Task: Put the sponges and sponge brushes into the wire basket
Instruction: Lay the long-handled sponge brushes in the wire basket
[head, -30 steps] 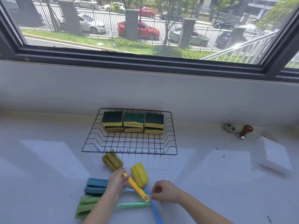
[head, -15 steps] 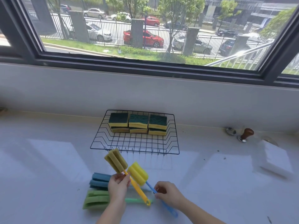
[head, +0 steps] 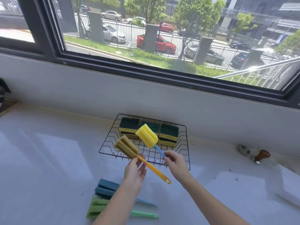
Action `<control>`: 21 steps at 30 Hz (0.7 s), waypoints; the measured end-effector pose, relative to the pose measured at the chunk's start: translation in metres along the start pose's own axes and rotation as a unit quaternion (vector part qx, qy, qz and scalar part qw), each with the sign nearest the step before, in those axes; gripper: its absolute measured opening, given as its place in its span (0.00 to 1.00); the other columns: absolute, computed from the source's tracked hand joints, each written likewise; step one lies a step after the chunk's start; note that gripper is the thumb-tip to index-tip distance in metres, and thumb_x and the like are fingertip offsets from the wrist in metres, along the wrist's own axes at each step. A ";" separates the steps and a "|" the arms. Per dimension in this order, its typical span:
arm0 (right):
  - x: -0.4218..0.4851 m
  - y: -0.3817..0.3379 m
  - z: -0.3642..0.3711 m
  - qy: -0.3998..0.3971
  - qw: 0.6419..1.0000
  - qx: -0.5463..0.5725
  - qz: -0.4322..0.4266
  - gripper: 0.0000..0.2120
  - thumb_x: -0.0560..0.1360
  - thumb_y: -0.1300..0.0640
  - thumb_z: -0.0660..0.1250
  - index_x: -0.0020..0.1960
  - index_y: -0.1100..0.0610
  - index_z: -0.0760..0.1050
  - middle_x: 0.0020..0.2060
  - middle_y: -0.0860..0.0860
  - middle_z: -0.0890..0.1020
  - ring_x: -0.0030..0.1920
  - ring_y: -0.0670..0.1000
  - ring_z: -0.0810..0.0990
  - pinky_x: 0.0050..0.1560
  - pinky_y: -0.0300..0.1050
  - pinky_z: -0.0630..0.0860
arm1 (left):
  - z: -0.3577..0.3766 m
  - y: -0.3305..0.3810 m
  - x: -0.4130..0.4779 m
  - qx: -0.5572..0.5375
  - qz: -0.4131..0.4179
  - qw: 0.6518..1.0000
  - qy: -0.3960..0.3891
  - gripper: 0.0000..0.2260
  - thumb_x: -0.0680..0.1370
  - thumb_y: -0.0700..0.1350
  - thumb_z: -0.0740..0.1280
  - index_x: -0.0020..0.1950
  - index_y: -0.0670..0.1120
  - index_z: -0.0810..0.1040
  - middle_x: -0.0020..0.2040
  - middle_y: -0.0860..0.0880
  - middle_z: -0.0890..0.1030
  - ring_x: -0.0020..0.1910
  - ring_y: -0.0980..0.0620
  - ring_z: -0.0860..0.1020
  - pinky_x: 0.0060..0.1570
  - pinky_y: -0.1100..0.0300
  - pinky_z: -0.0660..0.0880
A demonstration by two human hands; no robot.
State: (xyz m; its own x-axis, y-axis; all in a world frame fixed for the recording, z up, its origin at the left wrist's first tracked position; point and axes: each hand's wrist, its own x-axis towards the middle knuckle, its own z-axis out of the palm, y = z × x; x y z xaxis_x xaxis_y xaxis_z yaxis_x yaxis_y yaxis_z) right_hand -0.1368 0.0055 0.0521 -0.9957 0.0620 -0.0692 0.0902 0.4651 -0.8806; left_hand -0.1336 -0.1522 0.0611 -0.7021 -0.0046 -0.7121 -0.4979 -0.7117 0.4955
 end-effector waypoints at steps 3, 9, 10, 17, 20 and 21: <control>0.033 -0.011 -0.004 -0.022 0.999 -0.048 0.001 0.13 0.75 0.67 0.61 0.47 0.50 0.77 0.40 0.52 0.81 0.44 0.57 0.80 0.48 0.53 0.79 | 0.017 0.012 0.010 -0.058 -0.061 0.996 -0.011 0.10 0.80 0.42 0.58 0.41 0.44 0.76 0.45 0.48 0.79 0.38 0.52 0.76 0.40 0.59 0.71; 0.097 -0.010 0.004 -0.099 0.983 -0.155 0.015 0.11 0.76 0.64 0.63 0.47 0.49 0.77 0.39 0.44 0.82 0.44 0.47 0.82 0.46 0.43 0.79 | 0.046 0.040 0.049 -0.148 -0.150 0.978 -0.001 0.10 0.81 0.46 0.53 0.52 0.43 0.72 0.60 0.44 0.76 0.49 0.49 0.78 0.55 0.54 0.68; 0.105 -0.008 0.006 -0.122 0.976 -0.181 0.015 0.10 0.76 0.63 0.63 0.48 0.50 0.78 0.39 0.44 0.82 0.44 0.47 0.82 0.46 0.44 0.79 | 0.048 0.042 0.055 -0.149 -0.158 0.976 0.008 0.12 0.81 0.47 0.54 0.57 0.42 0.71 0.62 0.44 0.74 0.56 0.49 0.77 0.56 0.54 0.67; 0.147 0.013 0.037 -0.216 0.945 -0.244 0.033 0.09 0.77 0.63 0.62 0.52 0.54 0.78 0.41 0.49 0.83 0.43 0.50 0.81 0.48 0.48 0.79 | 0.053 0.052 0.089 -0.169 -0.191 0.961 0.104 0.16 0.78 0.47 0.61 0.63 0.41 0.66 0.60 0.41 0.68 0.57 0.44 0.75 0.62 0.49 0.66; 0.159 0.024 0.054 -0.226 0.942 -0.245 0.034 0.08 0.76 0.64 0.62 0.51 0.55 0.78 0.39 0.47 0.82 0.37 0.41 0.77 0.39 0.36 0.74 | 0.052 0.052 0.104 -0.202 -0.214 0.948 0.126 0.17 0.78 0.46 0.62 0.63 0.39 0.65 0.63 0.41 0.66 0.60 0.41 0.71 0.66 0.50 0.63; 0.161 0.028 0.060 -0.221 0.944 -0.243 0.037 0.09 0.76 0.64 0.61 0.50 0.55 0.77 0.38 0.46 0.82 0.34 0.38 0.75 0.35 0.32 0.71 | 0.051 0.050 0.109 -0.207 -0.217 0.945 0.130 0.20 0.78 0.46 0.62 0.66 0.40 0.64 0.64 0.41 0.65 0.59 0.41 0.71 0.68 0.50 0.62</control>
State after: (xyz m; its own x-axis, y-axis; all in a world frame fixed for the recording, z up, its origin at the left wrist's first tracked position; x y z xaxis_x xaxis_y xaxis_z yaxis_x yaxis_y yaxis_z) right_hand -0.2962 -0.0246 -0.0116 -0.8884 -0.2154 -0.4054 0.0517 0.8305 -0.5546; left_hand -0.2612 -0.1522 0.0338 -0.3021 0.2157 -0.9285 -0.4299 -0.9002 -0.0693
